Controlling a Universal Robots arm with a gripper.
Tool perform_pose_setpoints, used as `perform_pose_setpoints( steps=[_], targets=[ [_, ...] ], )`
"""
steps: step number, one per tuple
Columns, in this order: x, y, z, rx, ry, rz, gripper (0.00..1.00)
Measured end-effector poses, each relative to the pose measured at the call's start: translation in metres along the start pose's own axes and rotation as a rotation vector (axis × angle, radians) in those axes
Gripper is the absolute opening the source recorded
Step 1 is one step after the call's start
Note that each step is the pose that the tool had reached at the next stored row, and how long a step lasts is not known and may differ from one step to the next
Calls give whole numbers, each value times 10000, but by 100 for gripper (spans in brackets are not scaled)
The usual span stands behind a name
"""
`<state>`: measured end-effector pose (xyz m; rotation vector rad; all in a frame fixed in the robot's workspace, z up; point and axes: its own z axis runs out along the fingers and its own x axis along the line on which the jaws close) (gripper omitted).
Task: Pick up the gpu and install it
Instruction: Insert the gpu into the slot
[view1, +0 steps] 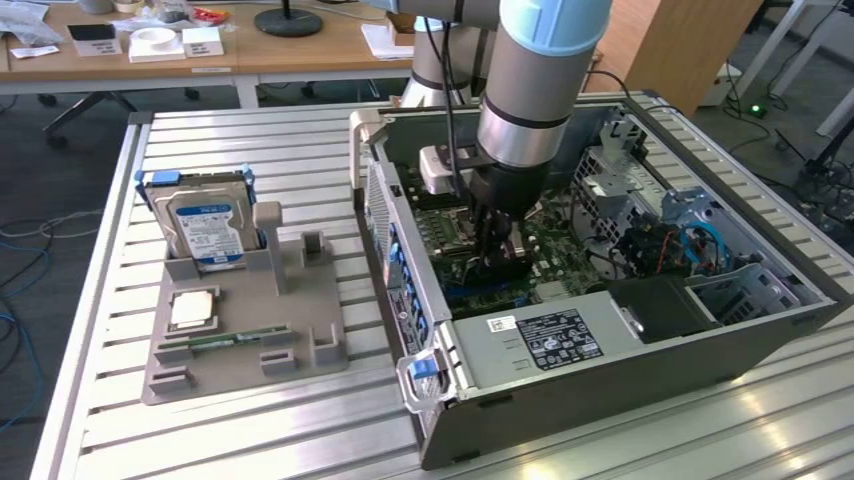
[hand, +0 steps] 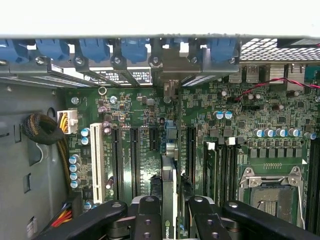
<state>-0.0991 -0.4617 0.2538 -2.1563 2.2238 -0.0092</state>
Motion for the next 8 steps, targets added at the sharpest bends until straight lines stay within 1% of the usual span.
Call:
perform_pose_setpoints(
  steps=[8],
  targets=[
    [1, 1, 20, 0, 1, 1, 25]
  ],
)
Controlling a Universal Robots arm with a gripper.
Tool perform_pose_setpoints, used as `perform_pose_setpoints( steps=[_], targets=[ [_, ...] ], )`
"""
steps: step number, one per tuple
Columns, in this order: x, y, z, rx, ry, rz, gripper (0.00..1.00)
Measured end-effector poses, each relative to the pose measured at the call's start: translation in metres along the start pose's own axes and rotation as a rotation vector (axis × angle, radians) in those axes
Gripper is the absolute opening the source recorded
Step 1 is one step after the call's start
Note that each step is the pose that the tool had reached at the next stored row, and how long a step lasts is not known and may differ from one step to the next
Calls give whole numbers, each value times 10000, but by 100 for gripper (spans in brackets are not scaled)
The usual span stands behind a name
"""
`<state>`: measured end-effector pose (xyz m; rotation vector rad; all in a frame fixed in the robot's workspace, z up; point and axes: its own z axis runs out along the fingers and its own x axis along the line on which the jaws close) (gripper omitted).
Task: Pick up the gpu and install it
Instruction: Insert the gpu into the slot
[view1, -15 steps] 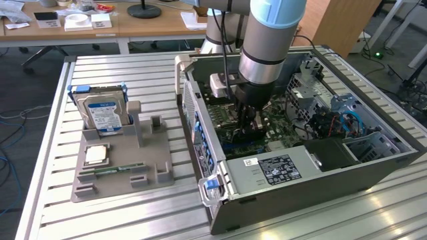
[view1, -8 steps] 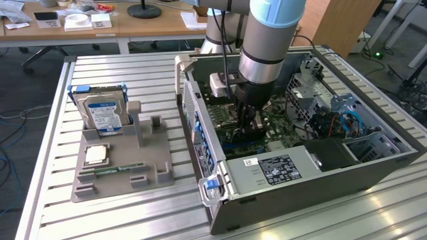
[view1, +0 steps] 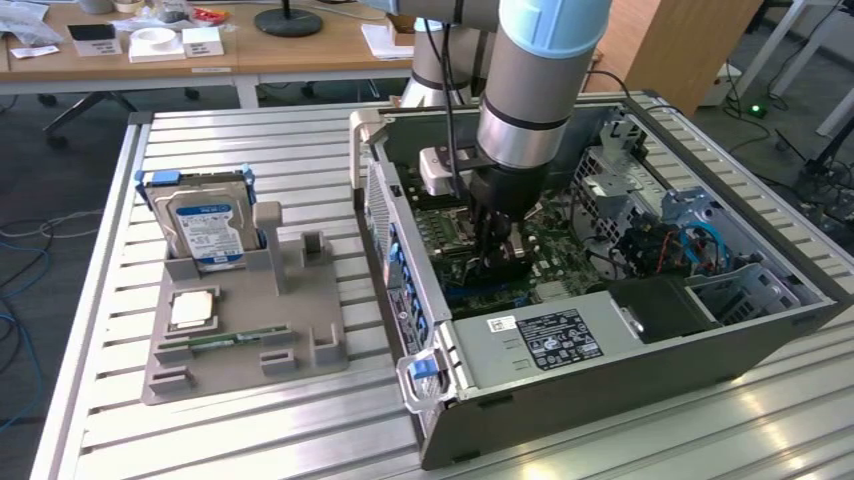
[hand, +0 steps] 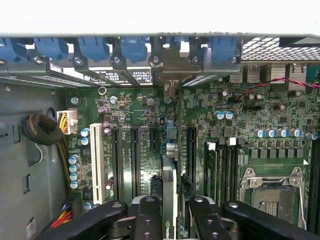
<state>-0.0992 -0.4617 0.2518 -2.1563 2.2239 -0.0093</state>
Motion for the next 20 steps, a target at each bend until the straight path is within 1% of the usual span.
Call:
perform_pose_setpoints(
  steps=[20],
  targets=[
    [1, 21, 12, 0, 0, -1, 25]
  ],
)
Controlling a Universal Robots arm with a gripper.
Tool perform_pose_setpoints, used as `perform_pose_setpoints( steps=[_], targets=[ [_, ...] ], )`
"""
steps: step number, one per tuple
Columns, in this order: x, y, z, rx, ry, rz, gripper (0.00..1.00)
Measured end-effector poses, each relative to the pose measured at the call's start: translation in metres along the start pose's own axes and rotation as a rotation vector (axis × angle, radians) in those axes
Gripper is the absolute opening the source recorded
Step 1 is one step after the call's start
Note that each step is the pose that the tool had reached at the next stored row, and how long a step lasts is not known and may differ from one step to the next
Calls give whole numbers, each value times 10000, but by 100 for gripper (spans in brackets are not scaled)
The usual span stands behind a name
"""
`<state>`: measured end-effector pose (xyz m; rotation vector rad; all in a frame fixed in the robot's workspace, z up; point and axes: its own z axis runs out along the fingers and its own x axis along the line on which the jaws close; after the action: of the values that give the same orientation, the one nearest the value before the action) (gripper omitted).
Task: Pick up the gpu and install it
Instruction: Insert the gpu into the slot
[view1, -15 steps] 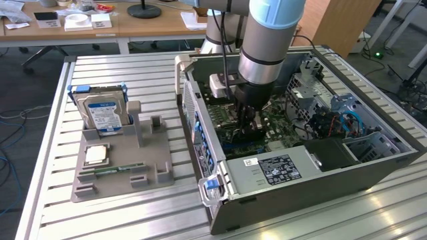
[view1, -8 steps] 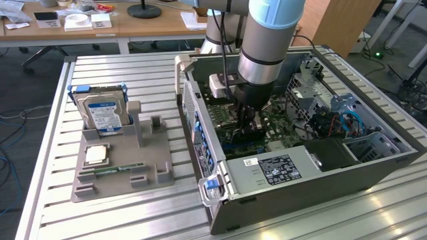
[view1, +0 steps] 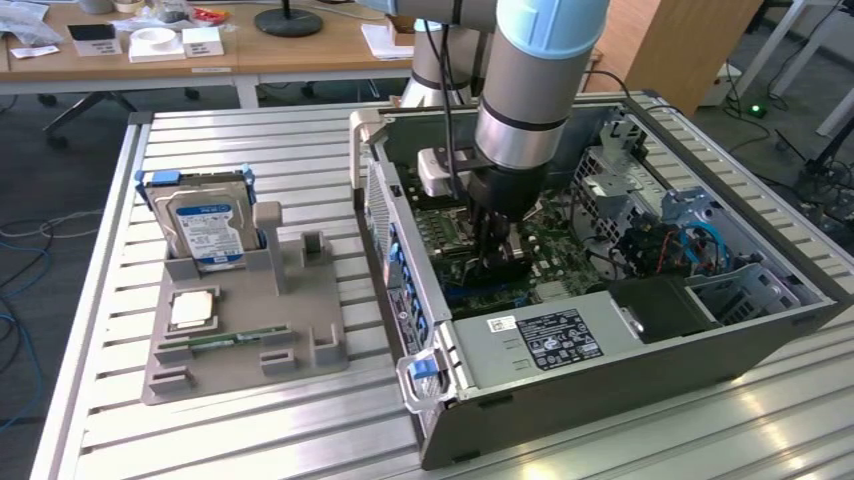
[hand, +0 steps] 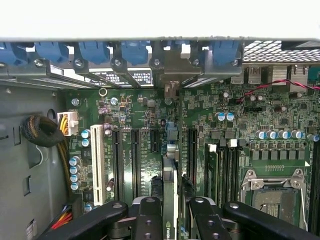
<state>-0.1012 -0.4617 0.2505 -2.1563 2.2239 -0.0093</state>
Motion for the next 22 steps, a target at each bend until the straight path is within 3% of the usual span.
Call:
perform_pose_setpoints(
  steps=[15, 22],
  targets=[
    [-1, 7, 19, -2, -17, 7, 25],
    [0, 4, 13, 0, -1, 1, 45]
  ],
)
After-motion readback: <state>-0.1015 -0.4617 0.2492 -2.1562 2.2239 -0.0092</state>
